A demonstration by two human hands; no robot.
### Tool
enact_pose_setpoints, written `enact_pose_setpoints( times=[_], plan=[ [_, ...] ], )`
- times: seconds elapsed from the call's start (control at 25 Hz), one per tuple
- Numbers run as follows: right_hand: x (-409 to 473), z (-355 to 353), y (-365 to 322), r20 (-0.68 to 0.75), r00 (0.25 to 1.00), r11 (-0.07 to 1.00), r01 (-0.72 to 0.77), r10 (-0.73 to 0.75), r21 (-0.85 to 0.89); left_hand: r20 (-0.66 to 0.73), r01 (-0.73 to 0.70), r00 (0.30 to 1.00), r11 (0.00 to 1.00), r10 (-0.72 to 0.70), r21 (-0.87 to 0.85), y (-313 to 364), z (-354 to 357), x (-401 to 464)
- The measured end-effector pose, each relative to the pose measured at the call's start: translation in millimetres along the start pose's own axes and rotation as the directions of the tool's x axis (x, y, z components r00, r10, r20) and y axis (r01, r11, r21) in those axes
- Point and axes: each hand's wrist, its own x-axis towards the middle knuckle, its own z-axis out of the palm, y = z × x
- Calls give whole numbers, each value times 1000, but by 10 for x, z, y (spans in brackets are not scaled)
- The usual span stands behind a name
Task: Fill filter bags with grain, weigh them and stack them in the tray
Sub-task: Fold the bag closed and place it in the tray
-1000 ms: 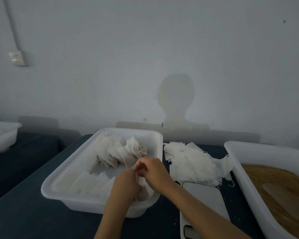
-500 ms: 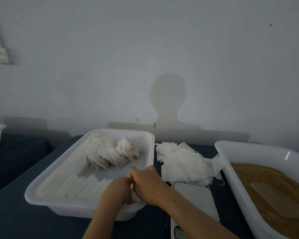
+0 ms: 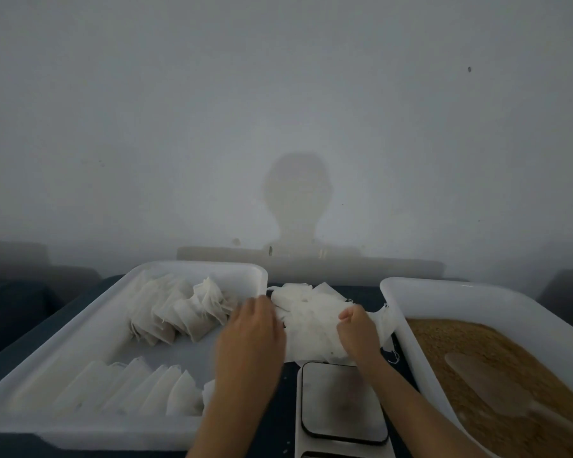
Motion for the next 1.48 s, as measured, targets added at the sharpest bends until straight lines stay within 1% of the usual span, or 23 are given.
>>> enact_pose_setpoints(
  times=[0.04,0.12,0.2,0.32,0.44,0.56,0.68,0.76,0.88,0.92,1.0,1.08,1.16,1.24,1.36,1.48],
  plan=[
    [40,33,87,15,999,997,-30,31,-72,8,-47,999,997,48,-55,137,79,-4],
    [97,107,204,53,996,976,-60,73,-209,61,-86,994,990,94,-115,305,288,-19],
    [131,175,267,107,986,935,-82,126,-344,124,-78,988,989,94,-124,344,506,-27],
    [167,287,334,154,970,837,-74,185,-542,219,-32,974,993,55,-110,281,707,-36],
    [191,393,419,142,975,784,-49,173,-618,261,-13,965,996,35,-86,206,788,-43],
    [235,419,444,96,988,781,-35,121,-624,272,-17,962,997,36,-73,134,844,-41],
    [256,323,445,66,996,755,-3,61,-656,272,-21,962,998,38,-65,89,878,-35],
    [235,219,428,31,999,766,12,11,-643,275,-17,961,997,36,-73,84,898,-45],
    [165,28,228,-49,988,826,97,-148,-556,295,-23,954,993,56,-117,89,913,-53],
    [125,-52,107,-52,980,853,139,-190,-504,298,-28,951,985,78,-168,99,921,-57],
    [33,-228,-129,32,975,894,216,-222,-392,306,-28,944,951,128,-309,164,922,-80],
    [-41,-434,-301,182,964,937,236,-193,-257,300,-2,942,894,152,-448,281,896,-98],
    [-142,-648,-381,346,933,981,149,-98,-123,245,-14,955,855,164,-519,399,874,-126],
    [-232,-835,-373,458,888,998,50,-34,-23,172,-80,965,850,196,-520,486,858,-160],
    [-335,-1065,-310,514,858,998,-28,-4,54,55,-191,967,846,250,-498,610,815,-200],
    [-369,-1227,-239,523,852,998,-57,29,37,13,-219,965,838,261,-500,745,764,-216]
  ],
)
